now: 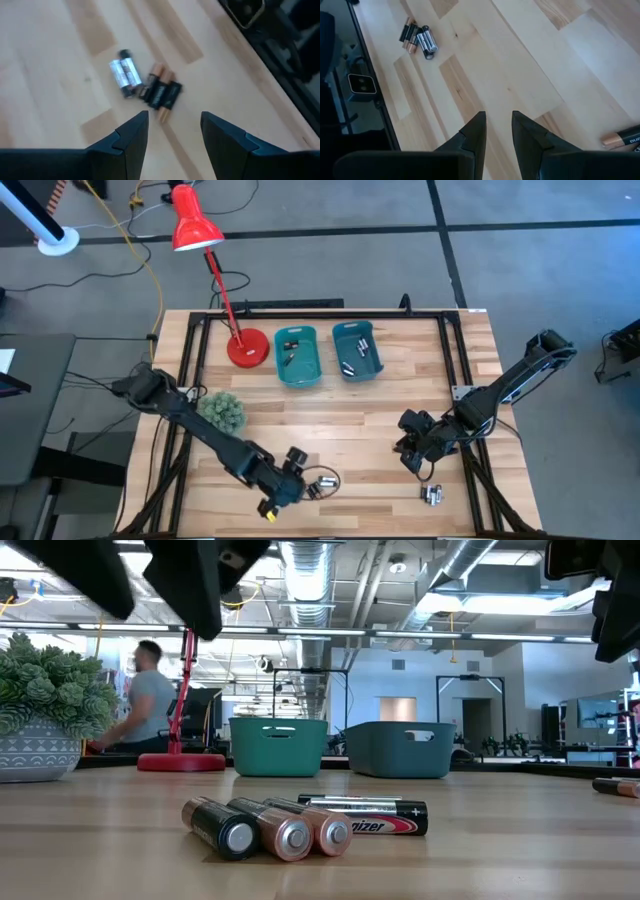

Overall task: Sort batteries
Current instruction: Put the black battery into the green bin

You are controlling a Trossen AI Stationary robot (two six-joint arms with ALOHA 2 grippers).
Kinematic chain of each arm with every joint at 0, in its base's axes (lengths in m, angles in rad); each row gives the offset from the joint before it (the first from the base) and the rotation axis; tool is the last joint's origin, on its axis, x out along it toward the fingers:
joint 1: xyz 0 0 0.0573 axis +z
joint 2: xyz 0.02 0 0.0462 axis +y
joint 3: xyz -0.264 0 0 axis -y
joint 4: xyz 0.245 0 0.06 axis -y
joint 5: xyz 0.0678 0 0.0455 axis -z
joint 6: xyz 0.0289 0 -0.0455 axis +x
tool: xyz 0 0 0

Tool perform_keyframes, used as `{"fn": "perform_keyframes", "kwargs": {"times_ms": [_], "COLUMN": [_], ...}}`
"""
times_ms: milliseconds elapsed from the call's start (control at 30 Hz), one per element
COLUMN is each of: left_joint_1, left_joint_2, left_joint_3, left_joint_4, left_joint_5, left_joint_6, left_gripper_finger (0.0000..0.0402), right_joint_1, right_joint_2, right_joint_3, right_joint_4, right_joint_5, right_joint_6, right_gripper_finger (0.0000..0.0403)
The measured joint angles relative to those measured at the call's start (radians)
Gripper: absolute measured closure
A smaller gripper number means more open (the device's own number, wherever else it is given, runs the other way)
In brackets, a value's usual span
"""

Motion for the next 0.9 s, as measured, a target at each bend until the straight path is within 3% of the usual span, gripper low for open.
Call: {"fn": "perform_keyframes", "kwargs": {"times_ms": [300,900], "left_joint_1": [0.004,0.043], "left_joint_2": [0.093,0.127], "left_joint_3": [0.011,0.006], "left_joint_4": [0.034,0.022], "left_joint_5": [0.031,0.059], "left_joint_6": [0.003,0.022], "left_gripper_finger": [0.0223,0.0223], "right_joint_1": [0.0,0.0], "right_joint_2": [0.0,0.001], "right_joint_3": [0.0,0.001], "right_joint_4": [0.005,0.015], "right_joint_5": [0.0,0.0], "right_joint_6": [-0.001,-0.005], "right_gripper_finger": [0.0294,0.0294]}}
